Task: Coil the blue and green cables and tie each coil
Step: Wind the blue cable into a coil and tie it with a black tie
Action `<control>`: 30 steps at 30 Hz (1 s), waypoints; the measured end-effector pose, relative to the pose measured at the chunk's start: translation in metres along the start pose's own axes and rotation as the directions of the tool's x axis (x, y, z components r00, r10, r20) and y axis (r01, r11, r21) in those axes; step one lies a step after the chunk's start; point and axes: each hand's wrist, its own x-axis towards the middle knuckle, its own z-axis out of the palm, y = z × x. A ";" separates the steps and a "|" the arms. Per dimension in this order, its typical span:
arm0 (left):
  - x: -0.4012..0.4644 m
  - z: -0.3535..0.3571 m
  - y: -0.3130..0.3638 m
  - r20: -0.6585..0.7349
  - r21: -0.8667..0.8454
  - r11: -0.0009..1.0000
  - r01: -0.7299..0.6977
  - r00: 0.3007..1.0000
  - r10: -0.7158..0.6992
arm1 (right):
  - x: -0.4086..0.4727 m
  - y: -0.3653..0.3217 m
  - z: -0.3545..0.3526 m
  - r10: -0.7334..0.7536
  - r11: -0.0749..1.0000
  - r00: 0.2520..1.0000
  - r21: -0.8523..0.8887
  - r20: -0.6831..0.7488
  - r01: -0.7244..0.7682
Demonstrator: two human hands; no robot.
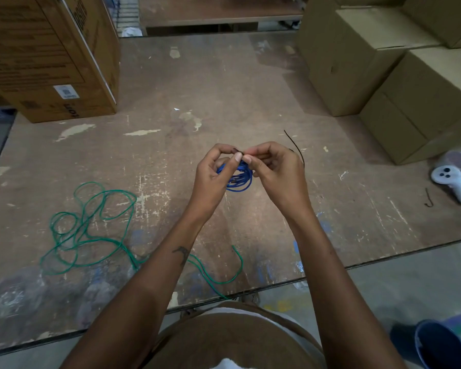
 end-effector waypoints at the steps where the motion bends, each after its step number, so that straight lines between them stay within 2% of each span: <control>1: 0.001 0.000 0.001 -0.005 0.004 1.000 0.004 1.000 -0.004 | 0.000 -0.001 0.000 0.016 1.000 1.000 0.021 -0.002 -0.016; 5: -0.001 -0.001 0.001 0.012 0.053 0.999 0.003 1.000 -0.004 | -0.001 -0.001 0.004 0.019 1.000 0.998 0.016 -0.058 -0.018; 7: -0.001 -0.005 0.000 0.068 0.128 0.990 -0.053 0.997 0.045 | -0.002 0.001 0.004 0.013 1.000 0.998 0.009 -0.058 -0.013; 11: 0.002 -0.014 0.004 0.125 0.164 0.981 -0.099 0.989 0.079 | 0.000 0.000 0.001 0.054 0.988 0.999 0.143 0.003 -0.054; 13: 0.005 -0.015 0.006 0.127 0.159 0.983 -0.086 0.990 0.066 | 0.003 0.000 0.003 0.090 0.978 0.996 0.190 0.019 -0.091; 19: 0.011 -0.022 0.003 0.133 0.176 0.983 -0.043 0.991 0.019 | 0.013 -0.002 0.001 0.098 0.990 0.980 0.085 0.174 -0.115; 27: 0.014 -0.031 0.009 0.222 0.149 0.989 0.012 0.974 -0.046 | 0.025 -0.001 0.005 0.222 0.959 0.957 0.134 0.187 -0.248; 30: 0.012 -0.026 0.014 0.197 0.116 0.992 0.042 0.978 -0.065 | 0.028 -0.003 0.009 0.213 0.961 0.956 0.133 0.203 -0.243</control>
